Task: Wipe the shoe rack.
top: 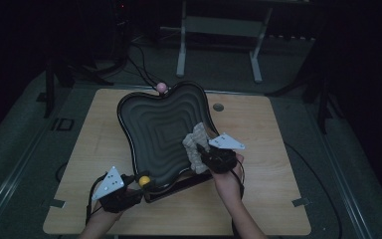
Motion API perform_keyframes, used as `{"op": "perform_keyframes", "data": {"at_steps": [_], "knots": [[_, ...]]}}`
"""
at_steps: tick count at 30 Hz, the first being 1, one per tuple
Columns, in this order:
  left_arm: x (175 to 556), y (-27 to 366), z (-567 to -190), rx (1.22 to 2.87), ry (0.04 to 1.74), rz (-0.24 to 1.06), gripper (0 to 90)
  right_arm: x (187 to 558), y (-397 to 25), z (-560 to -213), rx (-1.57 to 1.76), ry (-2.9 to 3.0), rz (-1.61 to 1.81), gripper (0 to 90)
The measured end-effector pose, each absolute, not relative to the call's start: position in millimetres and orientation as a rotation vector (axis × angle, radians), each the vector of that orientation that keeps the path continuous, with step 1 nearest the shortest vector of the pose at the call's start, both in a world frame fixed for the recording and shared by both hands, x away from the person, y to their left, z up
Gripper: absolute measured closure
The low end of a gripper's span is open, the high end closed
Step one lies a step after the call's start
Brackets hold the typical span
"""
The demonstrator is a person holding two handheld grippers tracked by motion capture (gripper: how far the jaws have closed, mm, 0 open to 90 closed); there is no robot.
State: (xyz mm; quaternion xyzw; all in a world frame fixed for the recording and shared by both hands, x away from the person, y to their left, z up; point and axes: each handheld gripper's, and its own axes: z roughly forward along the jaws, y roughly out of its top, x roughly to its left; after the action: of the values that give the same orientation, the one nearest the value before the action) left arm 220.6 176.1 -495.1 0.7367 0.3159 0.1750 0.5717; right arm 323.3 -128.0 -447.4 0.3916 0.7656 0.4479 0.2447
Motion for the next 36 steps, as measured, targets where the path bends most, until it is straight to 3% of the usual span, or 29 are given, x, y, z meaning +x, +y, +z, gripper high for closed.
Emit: {"op": "perform_keyframes", "data": {"at_steps": [14, 24, 36], "knots": [[220.8, 176.6, -495.4, 1.729, 0.736, 0.409, 59.4, 370.7, -107.4, -391.1, 1.080, 2.050, 1.363, 69.2], [221.0, 176.7, -495.5, 1.727, 0.736, 0.407, 59.4, 412.8, -68.4, -355.0, 1.050, 2.042, 1.338, 68.9], [221.3, 176.7, -495.5, 1.725, 0.736, 0.405, 59.4, 442.9, -52.4, -373.5, 1.119, 2.081, 1.230, 67.9]]}}
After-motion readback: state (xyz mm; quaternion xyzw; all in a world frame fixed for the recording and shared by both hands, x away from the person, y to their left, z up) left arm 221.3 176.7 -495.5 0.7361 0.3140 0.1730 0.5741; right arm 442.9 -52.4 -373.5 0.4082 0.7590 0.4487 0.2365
